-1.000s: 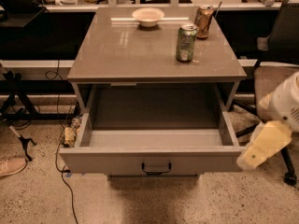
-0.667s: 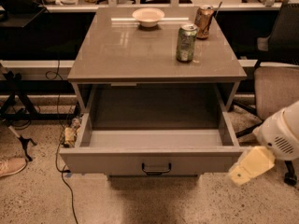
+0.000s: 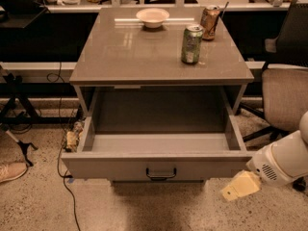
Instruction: Close top drawer
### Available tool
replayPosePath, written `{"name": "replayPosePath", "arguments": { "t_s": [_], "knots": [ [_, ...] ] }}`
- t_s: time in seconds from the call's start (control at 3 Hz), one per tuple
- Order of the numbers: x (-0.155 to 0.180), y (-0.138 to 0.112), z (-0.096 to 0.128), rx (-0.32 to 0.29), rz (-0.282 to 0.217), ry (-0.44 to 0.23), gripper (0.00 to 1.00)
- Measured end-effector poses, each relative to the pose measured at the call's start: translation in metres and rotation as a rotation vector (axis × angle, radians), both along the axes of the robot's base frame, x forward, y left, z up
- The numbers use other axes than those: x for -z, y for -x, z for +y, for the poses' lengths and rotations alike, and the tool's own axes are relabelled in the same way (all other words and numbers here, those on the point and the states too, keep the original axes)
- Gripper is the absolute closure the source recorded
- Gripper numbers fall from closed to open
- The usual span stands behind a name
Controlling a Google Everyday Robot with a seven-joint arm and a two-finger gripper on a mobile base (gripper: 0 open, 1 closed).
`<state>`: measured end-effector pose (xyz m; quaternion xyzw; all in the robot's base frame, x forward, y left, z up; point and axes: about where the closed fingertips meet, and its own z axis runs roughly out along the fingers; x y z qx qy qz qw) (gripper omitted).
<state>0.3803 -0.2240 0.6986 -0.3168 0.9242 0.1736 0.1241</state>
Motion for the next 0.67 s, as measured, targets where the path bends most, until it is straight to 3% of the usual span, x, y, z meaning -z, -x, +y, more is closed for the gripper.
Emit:
{"name": "replayPosePath", "arguments": {
  "t_s": [0.67],
  "knots": [
    [0.063, -0.021, 0.006, 0.076, 0.041, 0.026, 0.63]
  ]
}}
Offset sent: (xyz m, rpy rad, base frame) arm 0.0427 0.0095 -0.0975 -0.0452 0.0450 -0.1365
